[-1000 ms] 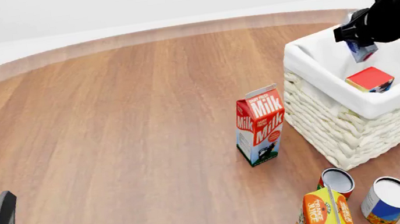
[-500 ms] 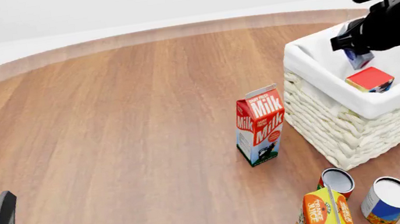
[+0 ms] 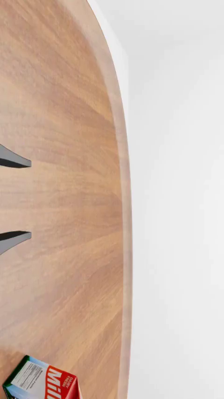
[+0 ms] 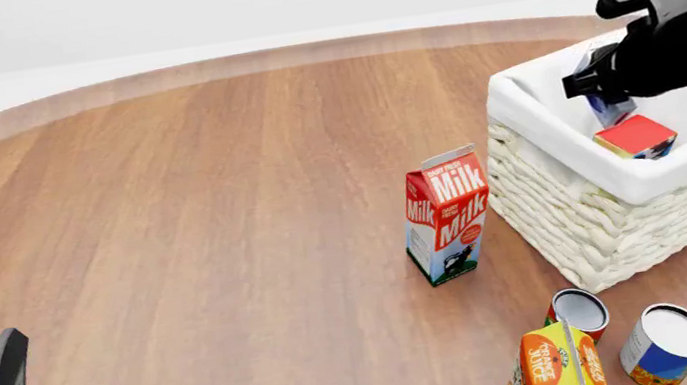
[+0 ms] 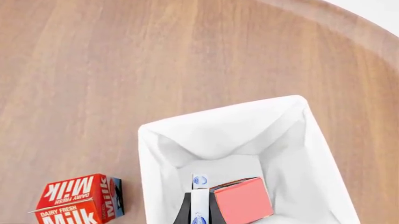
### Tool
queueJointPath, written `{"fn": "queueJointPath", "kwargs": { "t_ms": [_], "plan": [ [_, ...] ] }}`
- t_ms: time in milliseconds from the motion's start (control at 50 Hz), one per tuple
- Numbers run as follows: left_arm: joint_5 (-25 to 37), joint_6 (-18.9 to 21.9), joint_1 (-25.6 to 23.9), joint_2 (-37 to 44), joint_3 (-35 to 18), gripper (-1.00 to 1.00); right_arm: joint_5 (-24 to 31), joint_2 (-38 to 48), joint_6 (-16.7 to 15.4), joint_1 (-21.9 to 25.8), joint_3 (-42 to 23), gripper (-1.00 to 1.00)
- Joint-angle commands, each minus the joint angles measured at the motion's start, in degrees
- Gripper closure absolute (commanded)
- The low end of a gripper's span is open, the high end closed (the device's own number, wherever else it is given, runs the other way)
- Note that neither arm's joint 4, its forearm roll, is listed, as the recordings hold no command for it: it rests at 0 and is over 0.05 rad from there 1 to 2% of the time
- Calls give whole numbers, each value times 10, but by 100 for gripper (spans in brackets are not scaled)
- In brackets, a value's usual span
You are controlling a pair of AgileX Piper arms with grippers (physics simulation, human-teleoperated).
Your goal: Pick up the cream cheese box and the butter, and put them in the basket.
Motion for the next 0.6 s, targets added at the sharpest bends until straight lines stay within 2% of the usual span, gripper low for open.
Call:
{"fn": "queueJointPath", "kwargs": {
  "t_ms": [20, 440, 460, 600],
  "plan": [
    [0, 0, 0, 0, 0, -100, -4, -3, 2, -1, 1, 100],
    [0, 0, 0, 0, 0, -100, -4, -1, -4, -1, -4, 100],
    [0, 0, 0, 0, 0, -100, -4, -1, -3, -2, -6, -100],
    [0, 0, 0, 0, 0, -100, 1, -10, -5, 2, -10, -100]
  ]
}}
